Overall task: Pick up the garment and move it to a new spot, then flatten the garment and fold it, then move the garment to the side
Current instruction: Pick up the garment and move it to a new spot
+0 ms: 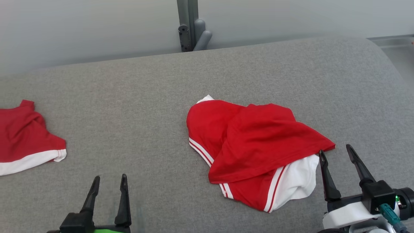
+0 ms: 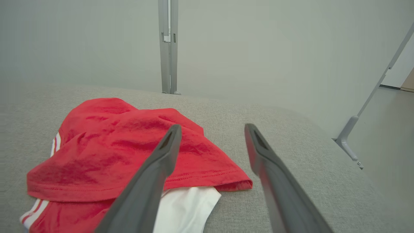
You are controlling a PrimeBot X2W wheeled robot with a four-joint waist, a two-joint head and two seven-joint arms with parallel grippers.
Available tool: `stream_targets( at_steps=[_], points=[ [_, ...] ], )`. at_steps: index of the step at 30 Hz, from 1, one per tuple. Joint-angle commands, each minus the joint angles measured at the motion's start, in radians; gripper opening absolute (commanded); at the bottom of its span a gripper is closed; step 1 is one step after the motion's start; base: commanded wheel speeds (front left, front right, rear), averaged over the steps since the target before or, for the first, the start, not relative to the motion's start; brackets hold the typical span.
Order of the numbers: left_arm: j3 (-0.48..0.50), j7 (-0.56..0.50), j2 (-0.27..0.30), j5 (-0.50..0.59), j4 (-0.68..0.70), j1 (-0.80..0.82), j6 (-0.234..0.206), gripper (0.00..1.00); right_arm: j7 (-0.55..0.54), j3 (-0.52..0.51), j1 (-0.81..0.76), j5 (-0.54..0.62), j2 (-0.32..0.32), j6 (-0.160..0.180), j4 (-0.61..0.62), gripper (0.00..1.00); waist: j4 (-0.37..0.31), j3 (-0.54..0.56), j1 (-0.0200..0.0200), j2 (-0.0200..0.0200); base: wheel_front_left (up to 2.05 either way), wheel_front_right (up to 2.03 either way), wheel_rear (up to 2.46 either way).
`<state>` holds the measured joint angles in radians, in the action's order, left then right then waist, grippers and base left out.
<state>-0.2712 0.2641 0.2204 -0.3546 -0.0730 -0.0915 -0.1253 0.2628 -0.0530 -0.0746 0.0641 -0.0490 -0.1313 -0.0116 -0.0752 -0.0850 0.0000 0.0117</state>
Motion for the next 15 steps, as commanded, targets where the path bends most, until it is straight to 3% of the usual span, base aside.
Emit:
stream_targets(
  at_steps=[1, 6, 7, 15],
  points=[
    [0.025, 0.000, -0.018, 0.018, 0.004, -0.018, 0.017, 1.00, 0.003, -0.001, -0.016, 0.006, -0.003, 0.001, 0.001, 1.00, 0.024, 0.026, 0.0000, -0.0117, 0.00, 0.00, 0.00],
    [0.133, 0.000, -0.082, 0.094, 0.006, -0.092, 0.126, 1.00, 0.003, -0.006, -0.041, 0.023, -0.003, 0.001, -0.010, 1.00, 0.043, 0.057, 0.0000, -0.0117, 0.00, 0.00, 0.00],
    [0.166, 0.000, -0.106, 0.113, -0.003, -0.107, 0.165, 1.00, 0.003, -0.006, -0.047, 0.028, -0.003, 0.001, -0.014, 1.00, 0.047, 0.063, 0.0000, -0.0117, 0.00, 0.00, 0.00],
    [0.269, 0.000, -0.154, 0.177, -0.006, -0.126, 0.228, 1.00, 0.003, -0.004, -0.050, 0.030, -0.003, 0.001, -0.024, 1.00, 0.046, 0.073, 0.0000, -0.0117, 0.00, 0.00, 0.00]
  ],
)
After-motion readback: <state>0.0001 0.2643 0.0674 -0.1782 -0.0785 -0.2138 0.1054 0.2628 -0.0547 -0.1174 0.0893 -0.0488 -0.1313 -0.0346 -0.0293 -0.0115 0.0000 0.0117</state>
